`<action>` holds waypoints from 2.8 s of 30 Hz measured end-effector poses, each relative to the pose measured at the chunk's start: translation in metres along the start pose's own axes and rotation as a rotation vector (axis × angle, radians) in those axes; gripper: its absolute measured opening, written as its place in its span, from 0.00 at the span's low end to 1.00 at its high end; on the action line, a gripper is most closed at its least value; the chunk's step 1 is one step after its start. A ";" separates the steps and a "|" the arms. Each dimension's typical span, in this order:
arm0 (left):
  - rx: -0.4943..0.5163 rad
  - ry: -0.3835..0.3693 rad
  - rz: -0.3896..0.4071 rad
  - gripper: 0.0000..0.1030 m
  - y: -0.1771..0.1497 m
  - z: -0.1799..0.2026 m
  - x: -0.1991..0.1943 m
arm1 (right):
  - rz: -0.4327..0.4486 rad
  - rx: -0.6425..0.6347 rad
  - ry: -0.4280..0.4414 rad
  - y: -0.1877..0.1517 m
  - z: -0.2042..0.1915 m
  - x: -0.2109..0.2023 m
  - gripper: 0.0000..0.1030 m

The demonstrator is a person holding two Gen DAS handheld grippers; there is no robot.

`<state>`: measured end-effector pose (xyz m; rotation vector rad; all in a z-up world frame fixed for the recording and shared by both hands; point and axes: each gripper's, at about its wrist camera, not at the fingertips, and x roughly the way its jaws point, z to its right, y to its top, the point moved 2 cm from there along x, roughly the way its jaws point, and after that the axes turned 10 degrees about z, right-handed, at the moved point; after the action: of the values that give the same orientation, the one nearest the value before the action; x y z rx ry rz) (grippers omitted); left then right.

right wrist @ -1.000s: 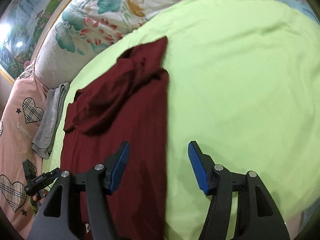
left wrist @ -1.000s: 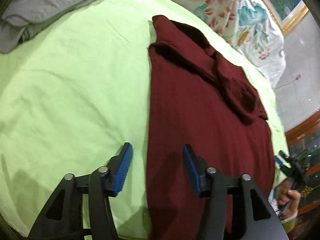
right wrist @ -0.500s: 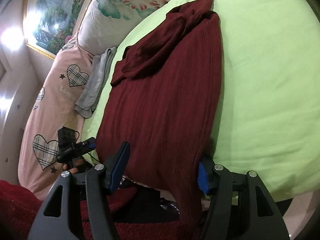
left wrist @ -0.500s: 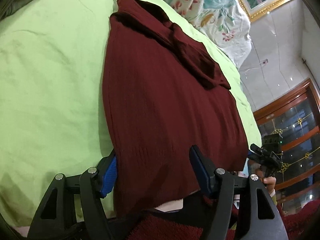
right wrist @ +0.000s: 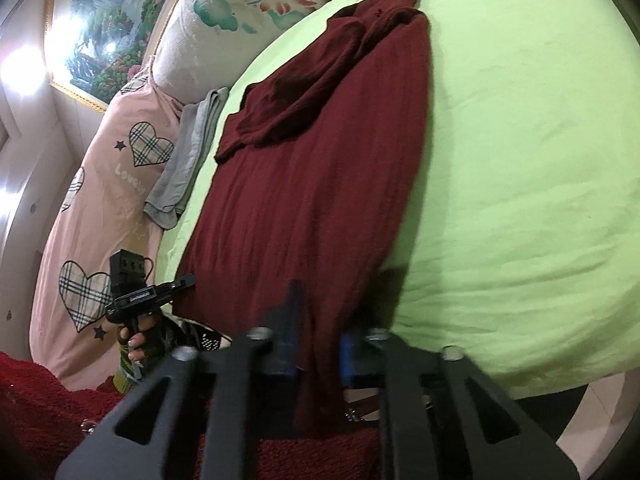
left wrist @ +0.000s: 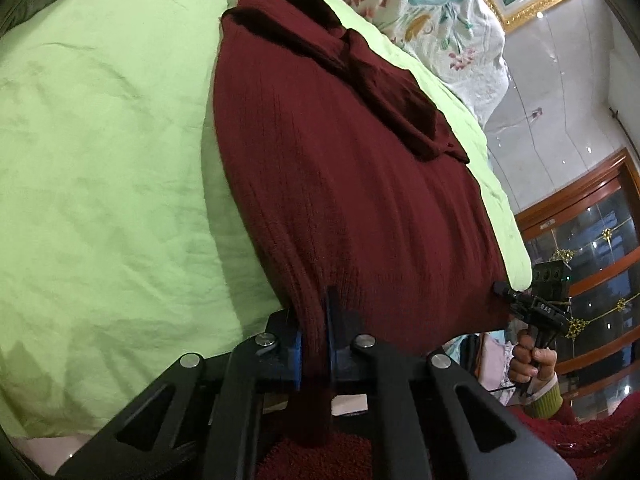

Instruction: Fold large clothes

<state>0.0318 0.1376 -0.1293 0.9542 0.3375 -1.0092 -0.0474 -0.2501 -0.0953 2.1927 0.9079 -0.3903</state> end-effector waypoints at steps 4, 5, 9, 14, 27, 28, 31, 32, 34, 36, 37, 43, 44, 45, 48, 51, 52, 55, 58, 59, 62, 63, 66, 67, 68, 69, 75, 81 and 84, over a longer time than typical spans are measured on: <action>-0.005 -0.012 0.044 0.06 0.003 0.006 -0.010 | 0.052 0.000 0.033 0.004 -0.009 -0.008 0.05; -0.007 -0.015 0.053 0.06 0.004 0.008 -0.011 | 0.065 0.002 0.045 0.007 -0.011 -0.010 0.05; -0.001 -0.034 0.111 0.05 0.023 0.024 -0.024 | 0.137 0.019 0.118 0.027 -0.022 -0.018 0.05; 0.028 -0.070 0.239 0.05 0.069 0.051 -0.042 | 0.222 -0.001 0.174 0.062 -0.036 -0.025 0.05; -0.041 -0.030 0.405 0.03 0.239 0.050 0.021 | 0.351 0.038 0.031 0.220 -0.018 0.026 0.05; -0.047 -0.007 0.396 0.03 0.250 0.045 0.036 | 0.345 0.048 -0.006 0.234 -0.008 0.039 0.05; -0.057 0.071 0.353 0.03 0.276 0.025 0.081 | 0.312 0.081 -0.097 0.258 0.016 0.075 0.05; -0.066 0.086 0.339 0.03 0.279 0.020 0.091 | 0.292 0.099 -0.123 0.264 0.026 0.089 0.05; -0.103 0.120 0.304 0.03 0.289 0.001 0.118 | 0.266 0.126 -0.164 0.270 0.040 0.108 0.05; -0.116 0.143 0.288 0.03 0.294 -0.010 0.134 | 0.242 0.128 -0.203 0.273 0.051 0.126 0.05; -0.118 0.151 0.281 0.03 0.295 -0.015 0.139 | 0.233 0.125 -0.209 0.273 0.054 0.130 0.05; -0.143 0.153 0.265 0.04 0.290 -0.035 0.157 | 0.224 0.152 -0.179 0.277 0.065 0.138 0.08; -0.143 0.145 0.266 0.05 0.287 -0.035 0.155 | 0.220 0.168 -0.171 0.278 0.066 0.138 0.09; -0.144 0.140 0.269 0.08 0.284 -0.034 0.152 | 0.221 0.182 -0.164 0.279 0.066 0.134 0.10; -0.144 0.110 0.305 0.19 0.274 -0.027 0.128 | 0.285 0.173 -0.189 0.280 0.058 0.113 0.41; -0.113 0.040 0.334 0.29 0.257 -0.004 0.106 | 0.394 0.124 -0.223 0.274 0.042 0.082 0.59; -0.091 0.014 0.327 0.30 0.250 0.007 0.105 | 0.409 0.100 -0.222 0.271 0.033 0.077 0.59; 0.016 -0.032 0.254 0.34 0.234 0.045 0.123 | 0.356 -0.002 -0.155 0.258 0.001 0.087 0.59; 0.090 -0.020 0.193 0.35 0.228 0.072 0.151 | 0.241 -0.100 -0.117 0.246 -0.026 0.120 0.59; 0.100 0.009 0.183 0.35 0.230 0.074 0.159 | 0.212 -0.124 -0.121 0.243 -0.031 0.130 0.59; 0.070 0.095 0.179 0.35 0.246 0.055 0.174 | 0.147 -0.138 -0.207 0.244 -0.020 0.154 0.59; 0.048 0.148 0.196 0.35 0.256 0.042 0.175 | 0.148 -0.115 -0.232 0.248 -0.009 0.157 0.57; 0.017 0.283 0.255 0.35 0.284 0.008 0.170 | 0.195 -0.057 -0.267 0.258 0.018 0.154 0.55; -0.008 0.307 0.274 0.35 0.297 -0.007 0.167 | 0.223 -0.030 -0.285 0.263 0.025 0.150 0.55; -0.026 0.318 0.281 0.35 0.303 -0.015 0.166 | 0.252 -0.001 -0.307 0.267 0.031 0.145 0.56; -0.057 0.350 0.295 0.35 0.310 -0.028 0.161 | 0.272 0.026 -0.312 0.269 0.035 0.141 0.56; -0.110 0.284 0.336 0.35 0.291 -0.037 0.122 | 0.335 -0.006 -0.269 0.261 0.003 0.117 0.56; -0.138 0.159 0.327 0.39 0.217 -0.014 0.086 | 0.286 -0.075 -0.175 0.230 -0.040 0.124 0.56; -0.130 0.129 0.313 0.40 0.182 -0.001 0.076 | 0.263 -0.087 -0.140 0.212 -0.053 0.128 0.37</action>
<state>0.2237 0.1300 -0.0834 0.9222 0.3442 -0.6343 0.1931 -0.2536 -0.0166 2.1400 0.5425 -0.3643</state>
